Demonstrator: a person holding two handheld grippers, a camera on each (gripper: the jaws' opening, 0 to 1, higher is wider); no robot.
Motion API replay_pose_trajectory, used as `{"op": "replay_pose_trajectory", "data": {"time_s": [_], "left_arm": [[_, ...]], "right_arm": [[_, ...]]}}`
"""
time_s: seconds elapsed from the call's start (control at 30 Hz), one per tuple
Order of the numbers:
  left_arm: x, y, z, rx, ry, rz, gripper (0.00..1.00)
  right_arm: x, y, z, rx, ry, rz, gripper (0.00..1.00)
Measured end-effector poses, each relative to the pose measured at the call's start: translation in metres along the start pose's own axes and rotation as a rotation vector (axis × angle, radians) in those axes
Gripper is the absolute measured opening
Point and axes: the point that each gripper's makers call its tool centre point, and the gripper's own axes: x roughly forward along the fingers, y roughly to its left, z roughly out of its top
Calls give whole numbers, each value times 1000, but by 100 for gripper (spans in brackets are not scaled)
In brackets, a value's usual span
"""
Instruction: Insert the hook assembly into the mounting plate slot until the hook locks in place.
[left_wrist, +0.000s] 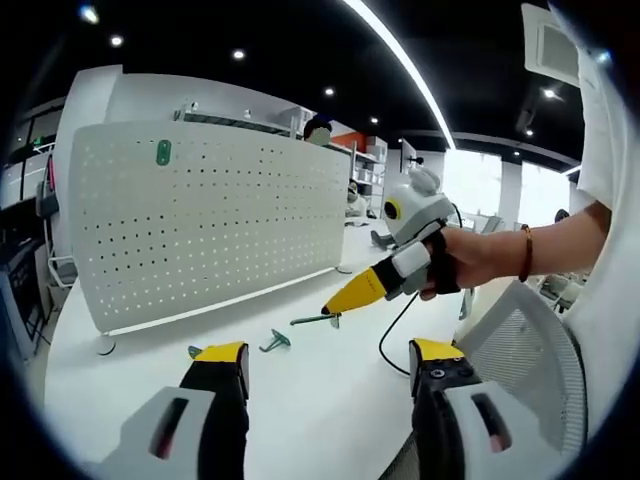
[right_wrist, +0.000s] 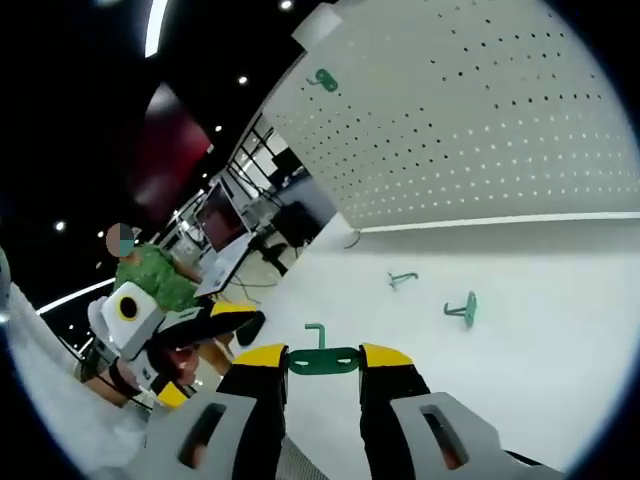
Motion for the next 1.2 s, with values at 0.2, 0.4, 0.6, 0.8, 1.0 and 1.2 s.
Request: {"op": "replay_pose_trajectory", "data": {"time_s": [0.2, 0.4, 0.6, 0.8, 1.0, 1.2], "left_arm": [[-2, -2, -2, 8, 11, 9, 64], [-2, -3, -2, 30, 17, 8, 60], [-2, -3, 1, 65, 18, 17, 55], [-2, -8, 0, 85, 30, 6, 53], [-1, -14, 2, 143, 40, -10, 49], [2, -19, 1, 188, 59, -30, 42]], "right_arm": [[-5, 6, -3, -23, 39, 41, 27], [-8, 13, -4, -37, 60, 82, 27], [-10, 25, -4, -27, 82, 145, 27], [-12, 34, -10, 1, 123, 211, 27], [-13, 40, -16, -4, 166, 237, 27], [-17, 49, -16, 6, 188, 283, 27]]}}
